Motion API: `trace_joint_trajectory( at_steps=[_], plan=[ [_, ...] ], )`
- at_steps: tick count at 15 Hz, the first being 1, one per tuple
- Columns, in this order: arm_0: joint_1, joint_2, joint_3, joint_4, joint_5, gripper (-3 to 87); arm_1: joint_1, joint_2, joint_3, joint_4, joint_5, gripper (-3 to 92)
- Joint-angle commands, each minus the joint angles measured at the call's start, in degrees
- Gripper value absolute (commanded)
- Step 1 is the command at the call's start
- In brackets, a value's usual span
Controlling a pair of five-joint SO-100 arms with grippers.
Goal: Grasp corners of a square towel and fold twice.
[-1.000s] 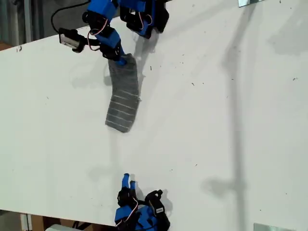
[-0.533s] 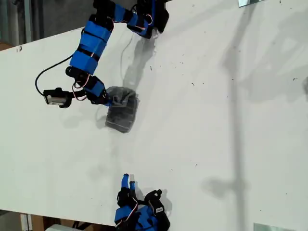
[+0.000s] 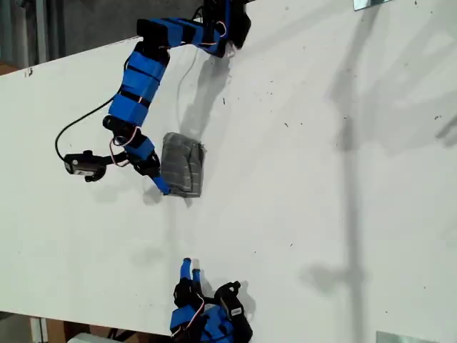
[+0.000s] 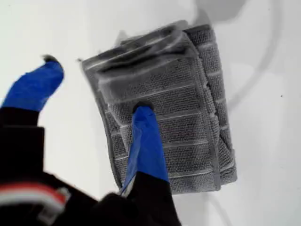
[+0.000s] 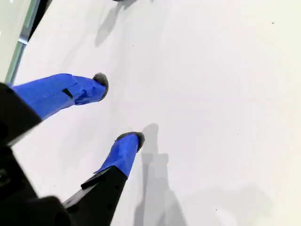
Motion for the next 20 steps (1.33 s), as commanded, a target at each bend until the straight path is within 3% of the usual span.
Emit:
trace_joint_trajectory(
  at_steps=[1, 2, 5, 9, 13, 15, 17, 20],
  plan=[
    [-0.7, 0.4, 0.1, -0.3, 0.4, 19.1, -0.1, 24.9, -2.0, 2.4, -0.6, 36.4],
    [-0.7, 0.4, 0.1, -0.3, 0.5, 19.1, 0.9, 33.8, 6.4, 3.5, 2.4, 28.6],
    [-0.7, 0.4, 0.1, -0.4, 0.8, 19.1, -4.3, 55.7, 52.3, -5.2, 12.3, 9.9],
    [0.2, 0.4, 0.0, -0.5, 1.1, 19.1, -12.1, 65.1, 87.6, -10.6, 27.5, 9.9],
    [0.2, 0.4, -0.1, 1.7, -1.6, 18.7, -17.6, 77.3, 97.9, 4.0, 37.4, 10.2],
    [1.9, 0.4, 0.4, 3.3, -3.9, 18.6, -20.2, 87.7, 102.2, 4.6, 38.4, 10.2],
    [7.2, 0.4, 0.8, 3.1, -3.8, 18.0, -21.4, 112.1, 106.3, 10.3, 38.1, 10.0],
    [13.3, 0.4, 1.2, 2.7, 3.5, 17.5, -23.9, 118.9, 106.3, 12.9, 38.3, 10.3]
  ],
)
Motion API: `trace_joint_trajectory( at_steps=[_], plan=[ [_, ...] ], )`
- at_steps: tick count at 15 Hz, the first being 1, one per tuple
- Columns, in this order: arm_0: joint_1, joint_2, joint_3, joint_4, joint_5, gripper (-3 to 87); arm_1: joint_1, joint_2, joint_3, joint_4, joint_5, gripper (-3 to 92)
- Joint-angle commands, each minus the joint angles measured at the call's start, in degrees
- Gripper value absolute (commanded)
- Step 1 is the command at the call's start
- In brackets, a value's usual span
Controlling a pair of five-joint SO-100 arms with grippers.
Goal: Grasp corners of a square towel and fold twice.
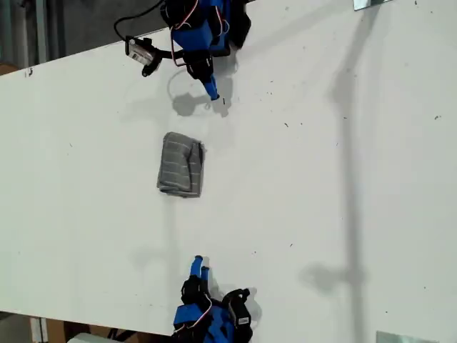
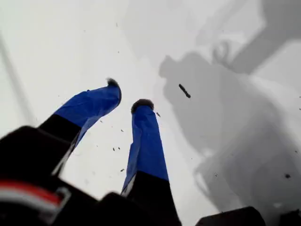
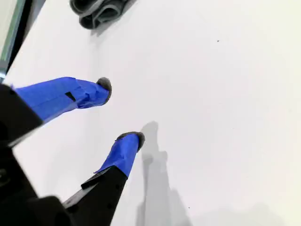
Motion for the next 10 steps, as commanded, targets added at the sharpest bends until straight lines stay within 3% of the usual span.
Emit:
trace_joint_trajectory(
  at_steps=[1, 3, 5, 10],
  plan=[
    [4.4, 0.4, 0.4, 0.2, 8.1, 17.5, -5.4, 1.8, 0.4, -0.3, 2.1, 10.1],
    [6.4, 0.4, 0.4, 0.0, 11.2, 17.4, -15.7, 1.8, 3.9, -1.1, 17.1, 10.4],
    [6.2, 0.4, 0.5, -0.2, 14.7, 17.4, -21.2, 1.7, 3.0, -0.8, 16.9, 10.4],
    [6.2, 0.4, 0.6, -0.2, 14.7, 17.4, -21.4, 1.7, 2.5, -0.2, 14.0, 10.4]
  ],
)
